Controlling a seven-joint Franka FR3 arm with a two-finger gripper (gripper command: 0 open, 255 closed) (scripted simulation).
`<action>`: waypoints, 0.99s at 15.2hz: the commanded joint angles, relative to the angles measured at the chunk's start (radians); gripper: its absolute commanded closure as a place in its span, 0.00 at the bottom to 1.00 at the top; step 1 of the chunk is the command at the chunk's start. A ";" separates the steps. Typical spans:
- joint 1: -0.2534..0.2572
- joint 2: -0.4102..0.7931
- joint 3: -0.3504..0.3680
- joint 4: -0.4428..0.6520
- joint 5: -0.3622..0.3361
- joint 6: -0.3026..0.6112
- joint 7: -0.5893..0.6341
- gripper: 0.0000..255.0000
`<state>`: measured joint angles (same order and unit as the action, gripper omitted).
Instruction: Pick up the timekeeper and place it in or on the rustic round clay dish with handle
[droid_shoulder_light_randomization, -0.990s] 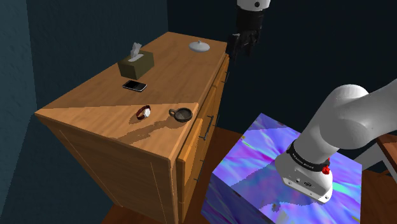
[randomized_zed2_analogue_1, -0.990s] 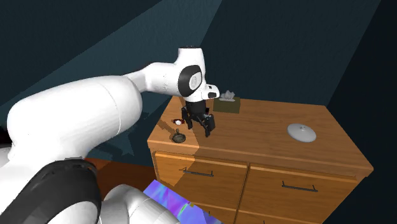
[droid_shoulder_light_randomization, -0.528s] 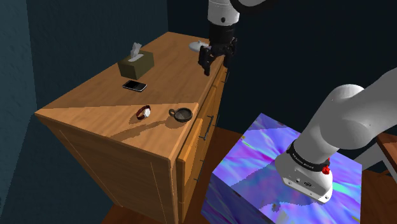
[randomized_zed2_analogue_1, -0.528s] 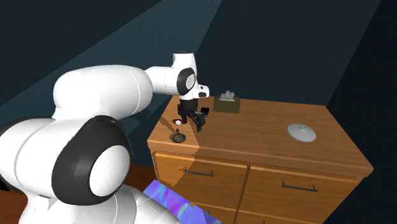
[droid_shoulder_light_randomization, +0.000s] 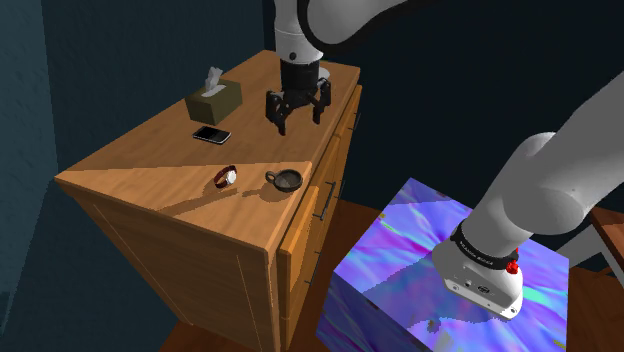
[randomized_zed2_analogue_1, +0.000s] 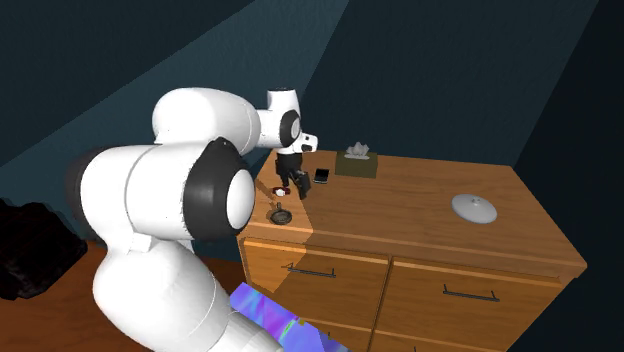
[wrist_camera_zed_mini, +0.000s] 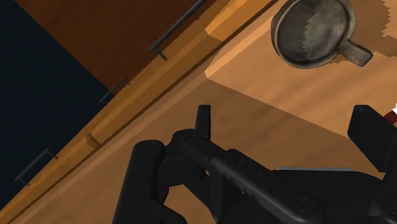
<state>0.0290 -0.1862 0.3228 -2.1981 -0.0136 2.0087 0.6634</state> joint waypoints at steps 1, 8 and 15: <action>0.003 0.083 0.025 0.053 -0.021 0.027 0.069 0.00; 0.044 0.364 0.060 0.284 -0.126 0.058 0.282 0.00; 0.114 0.598 0.041 0.518 -0.205 0.046 0.416 0.00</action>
<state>0.1336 0.3916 0.3656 -1.6998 -0.2121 2.0552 1.0647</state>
